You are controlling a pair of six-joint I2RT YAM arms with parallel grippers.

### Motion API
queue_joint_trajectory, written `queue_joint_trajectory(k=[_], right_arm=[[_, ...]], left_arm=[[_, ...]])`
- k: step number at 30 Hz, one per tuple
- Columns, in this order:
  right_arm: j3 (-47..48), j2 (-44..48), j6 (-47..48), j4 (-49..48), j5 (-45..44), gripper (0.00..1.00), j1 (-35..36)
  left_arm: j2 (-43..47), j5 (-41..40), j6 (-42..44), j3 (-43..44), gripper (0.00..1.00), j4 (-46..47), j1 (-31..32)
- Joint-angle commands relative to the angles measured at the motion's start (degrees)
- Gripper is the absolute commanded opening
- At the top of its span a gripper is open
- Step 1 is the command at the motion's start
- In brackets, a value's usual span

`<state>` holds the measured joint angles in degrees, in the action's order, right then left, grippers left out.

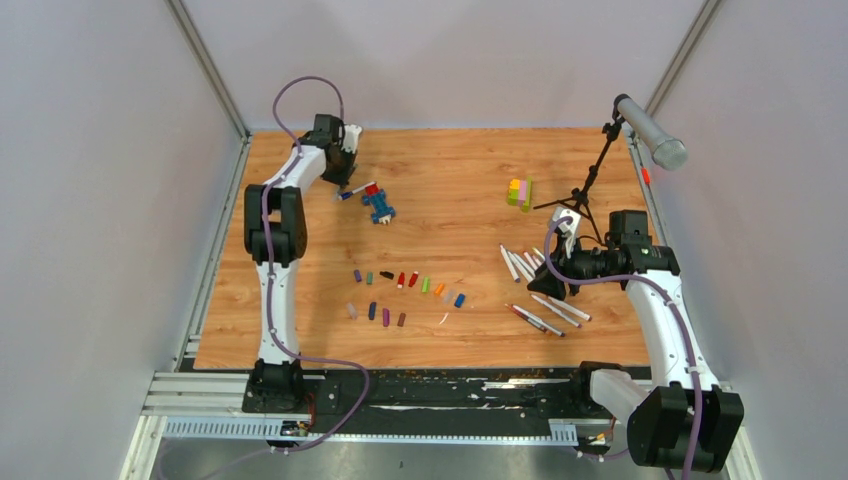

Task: Open the pen caps
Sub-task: Pick up the pen from the center of the board.

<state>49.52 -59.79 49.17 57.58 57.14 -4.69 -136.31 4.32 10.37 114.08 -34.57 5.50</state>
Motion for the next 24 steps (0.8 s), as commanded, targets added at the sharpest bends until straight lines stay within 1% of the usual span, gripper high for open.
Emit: queue_joint_trajectory(k=[1,6,11,15,17,20,22,24], right_arm=[[0.69,0.91,1.49,-0.1,1.88,0.44,0.03],[0.55,1.21,1.64,-0.15,1.72,0.44,0.03],[0.58,1.34,1.72,-0.1,1.61,0.44,0.03],[0.54,1.52,2.11,0.17,2.43,0.44,0.03],[0.57,1.67,2.67,0.61,3.42,0.44,0.03],[0.45,2.09,3.48,1.03,5.66,0.44,0.03],[0.41,2.41,4.53,1.36,7.67,0.44,0.04],[0.45,2.83,5.74,1.77,9.58,0.44,0.11]], left_arm=[[0.17,1.64,-2.38,0.21,0.0,-2.4,-1.39],[7.17,-1.65,-5.71,-3.93,0.0,3.26,-3.32],[17.98,-4.16,-7.81,-10.17,0.0,9.94,-4.39],[28.65,-1.7,-9.94,-17.9,0.0,13.73,-4.44],[34.15,2.32,-12.71,-23.23,0.0,15.88,-4.44],[43.35,12.22,-19.21,-33.33,0.0,21.76,-4.44],[49.74,21.2,-25.4,-41.86,0.0,28.16,-4.44],[56.53,27.97,-32.91,-51.25,0.0,36.72,-4.44]])
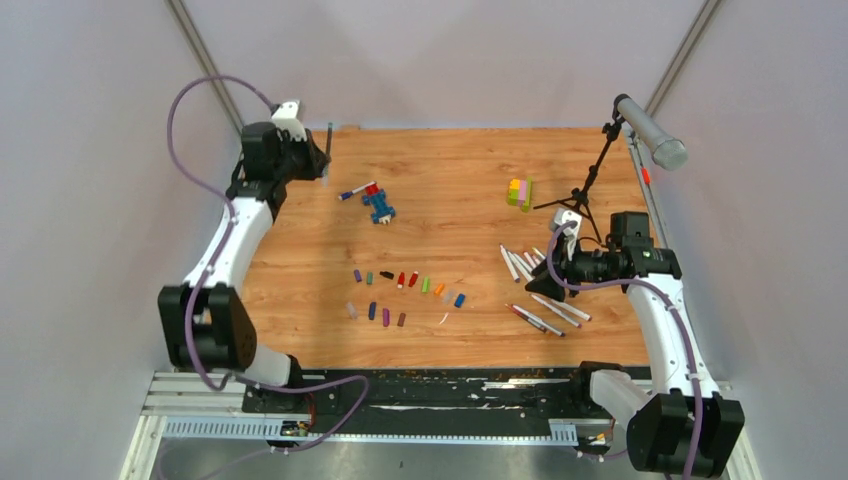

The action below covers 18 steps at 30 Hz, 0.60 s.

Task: Open the pen caps
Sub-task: Pick up the pen from the center of the board.

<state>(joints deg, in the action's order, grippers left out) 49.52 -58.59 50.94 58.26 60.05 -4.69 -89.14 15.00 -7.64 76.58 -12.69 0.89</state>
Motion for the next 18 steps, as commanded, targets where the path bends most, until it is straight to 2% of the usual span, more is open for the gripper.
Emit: queue_joint_trajectory(k=[1,3,5,11,14,18], right_arm=[[0.55,1.95,4.49,1.4,7.56,0.44,0.12],[1.27,2.63,6.22,2.46,9.28,0.46,0.21],[2.32,3.26,7.44,3.35,11.41,0.52,0.35],[7.34,3.85,6.95,4.19,19.99,0.64,3.07],[10.26,3.75,-1.67,-0.09,20.55,0.64,7.11],[11.07,4.33,-20.61,-13.8,20.54,0.64,10.4]], left_arm=[[13.1,20.09,-19.17,-19.0,0.0,19.97,0.29],[20.49,23.63,-27.55,-28.86,0.0,29.73,1.13],[27.55,24.83,-32.3,-36.86,0.0,34.95,3.65],[46.35,13.5,-36.42,-47.97,0.0,39.57,19.62],[53.3,4.22,-37.49,-51.66,0.0,40.84,27.18],[56.39,-5.63,-38.71,-55.78,0.0,45.48,35.65]])
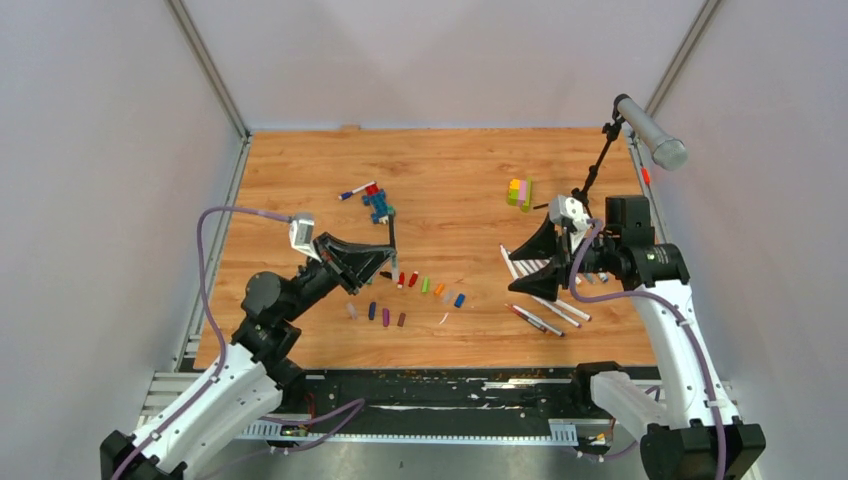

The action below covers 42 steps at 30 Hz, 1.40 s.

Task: Open the pen caps
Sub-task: Pick up the pen from the center of the board.

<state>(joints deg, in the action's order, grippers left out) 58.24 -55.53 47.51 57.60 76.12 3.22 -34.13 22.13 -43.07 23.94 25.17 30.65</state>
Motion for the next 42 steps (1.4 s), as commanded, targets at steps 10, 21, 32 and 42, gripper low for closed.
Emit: queue_joint_trajectory(k=[10,21,32,42], right_arm=[[-2.58,-0.1,-49.28,-38.01,6.09,0.64,5.37],[-9.76,-2.13,-64.83,-52.14,-0.47,0.62,9.6],[-11.58,-5.67,-74.64,-61.62,-5.69,0.56,12.57],[-13.27,-6.92,-80.99,-68.21,-5.13,0.43,14.9]], left_arm=[[-10.67,-21.98,0.66,-2.22,0.0,18.24,21.81],[-25.72,-26.98,3.65,3.31,0.0,26.06,30.52],[-31.72,-28.26,3.39,5.75,0.0,29.47,34.12],[-34.3,-30.06,2.91,6.11,0.0,31.63,35.09]])
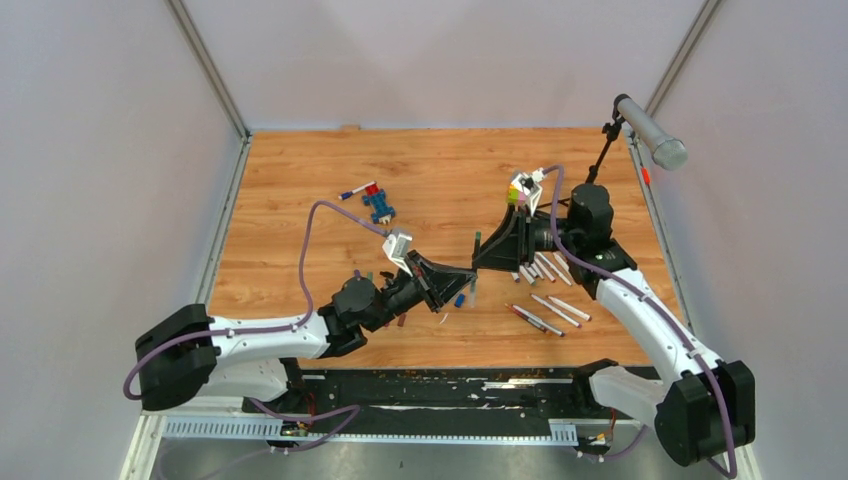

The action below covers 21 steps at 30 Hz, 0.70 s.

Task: Open the pen caps
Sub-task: Pick up the pen from the center of the board.

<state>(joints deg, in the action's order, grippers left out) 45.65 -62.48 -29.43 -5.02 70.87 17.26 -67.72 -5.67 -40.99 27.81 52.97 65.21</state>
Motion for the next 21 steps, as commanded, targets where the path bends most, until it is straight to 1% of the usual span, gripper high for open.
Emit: queue_joint_trajectory(k=[1,7,8,10,11,12,13,15,16,17,20,21], right_arm=[[-0.87,-0.05,-4.58,-6.21,0.21,0.4,0.99],[-1.94,-0.92,-7.63,-9.76,0.68,0.19,2.07],[-1.96,-0.97,-7.66,-9.9,0.82,0.15,2.22],[-1.89,-1.19,-7.78,-10.14,0.97,0.01,2.56],[-1.74,-1.29,-7.72,-10.23,1.2,0.0,2.55],[-1.54,-1.33,-7.49,-10.27,1.46,0.0,2.56],[-1.34,-1.33,-7.01,-10.05,1.69,0.0,2.52],[-0.94,-0.89,-5.14,-8.52,1.89,0.0,2.49],[-0.73,-0.48,-3.89,-7.45,1.86,0.0,2.33],[-0.8,-0.08,-2.35,-6.62,1.82,0.0,2.22],[-1.32,0.64,-1.26,-6.32,1.89,0.0,1.55],[-1.41,0.74,-1.01,-6.32,1.9,0.0,1.37]], left_arm=[[-0.85,-2.27,0.83,2.29,0.0,3.95,0.53],[-1.29,-2.13,0.85,2.93,0.0,3.63,0.63],[-1.35,-2.07,0.65,2.9,0.0,3.52,0.62],[-1.48,-1.83,0.06,3.02,0.0,2.91,0.62],[-1.59,-1.45,-0.1,3.05,0.03,2.79,0.64],[-1.64,-0.95,-0.26,3.04,0.08,2.9,0.62],[-1.73,-0.62,-0.5,2.83,0.16,3.02,0.62],[-1.3,0.13,-1.1,1.91,0.43,3.45,0.62],[-0.83,0.15,-1.33,1.14,0.59,3.6,0.62],[0.0,0.14,-1.44,0.25,0.7,3.67,0.55],[3.12,0.64,-1.2,-2.78,0.98,3.16,0.24],[4.41,0.85,-1.36,-3.74,1.0,2.57,0.01]])
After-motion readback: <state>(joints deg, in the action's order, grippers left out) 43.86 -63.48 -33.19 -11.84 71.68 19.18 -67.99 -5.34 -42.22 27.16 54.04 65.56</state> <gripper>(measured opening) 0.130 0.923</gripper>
